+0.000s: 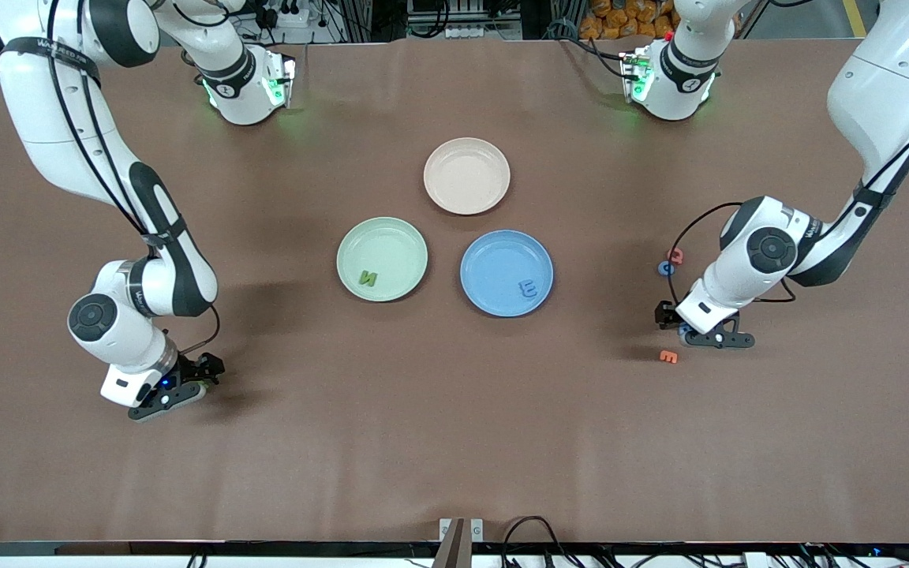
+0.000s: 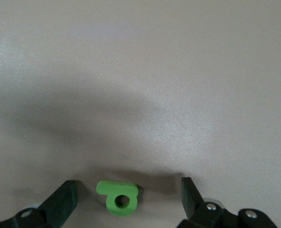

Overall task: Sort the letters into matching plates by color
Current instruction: 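Grasp the green P with the right gripper while the left gripper grasps blue g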

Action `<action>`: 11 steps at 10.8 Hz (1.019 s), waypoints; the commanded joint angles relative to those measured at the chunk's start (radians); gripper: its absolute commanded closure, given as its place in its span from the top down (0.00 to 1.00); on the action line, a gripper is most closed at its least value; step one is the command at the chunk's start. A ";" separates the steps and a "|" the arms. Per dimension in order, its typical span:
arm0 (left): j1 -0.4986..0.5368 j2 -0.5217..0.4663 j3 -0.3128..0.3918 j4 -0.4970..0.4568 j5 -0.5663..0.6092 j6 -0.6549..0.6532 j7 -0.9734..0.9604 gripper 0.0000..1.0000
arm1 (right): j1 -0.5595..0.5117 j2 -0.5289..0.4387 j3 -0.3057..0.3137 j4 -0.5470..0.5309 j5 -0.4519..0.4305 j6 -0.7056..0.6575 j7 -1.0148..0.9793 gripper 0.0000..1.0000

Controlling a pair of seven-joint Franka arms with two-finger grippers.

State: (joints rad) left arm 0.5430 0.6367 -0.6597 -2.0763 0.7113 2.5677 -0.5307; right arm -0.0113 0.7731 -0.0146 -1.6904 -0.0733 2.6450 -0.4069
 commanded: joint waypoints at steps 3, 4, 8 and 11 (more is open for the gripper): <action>-0.015 0.003 0.005 0.019 0.031 -0.032 -0.002 0.73 | -0.019 0.000 0.013 -0.014 -0.017 0.015 -0.006 0.80; -0.017 0.003 0.005 0.019 0.031 -0.034 0.000 0.71 | -0.021 0.000 0.013 -0.014 -0.017 0.015 -0.006 0.68; -0.017 0.011 0.006 0.021 0.031 -0.034 0.000 0.52 | -0.032 -0.005 0.019 -0.012 -0.017 0.015 -0.004 0.68; -0.017 0.011 0.008 0.022 0.031 -0.034 0.000 0.50 | -0.044 -0.005 0.021 -0.011 -0.017 0.016 -0.009 0.67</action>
State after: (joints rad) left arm 0.5313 0.6374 -0.6562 -2.0689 0.7127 2.5457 -0.5286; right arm -0.0203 0.7702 -0.0133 -1.6917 -0.0738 2.6507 -0.4067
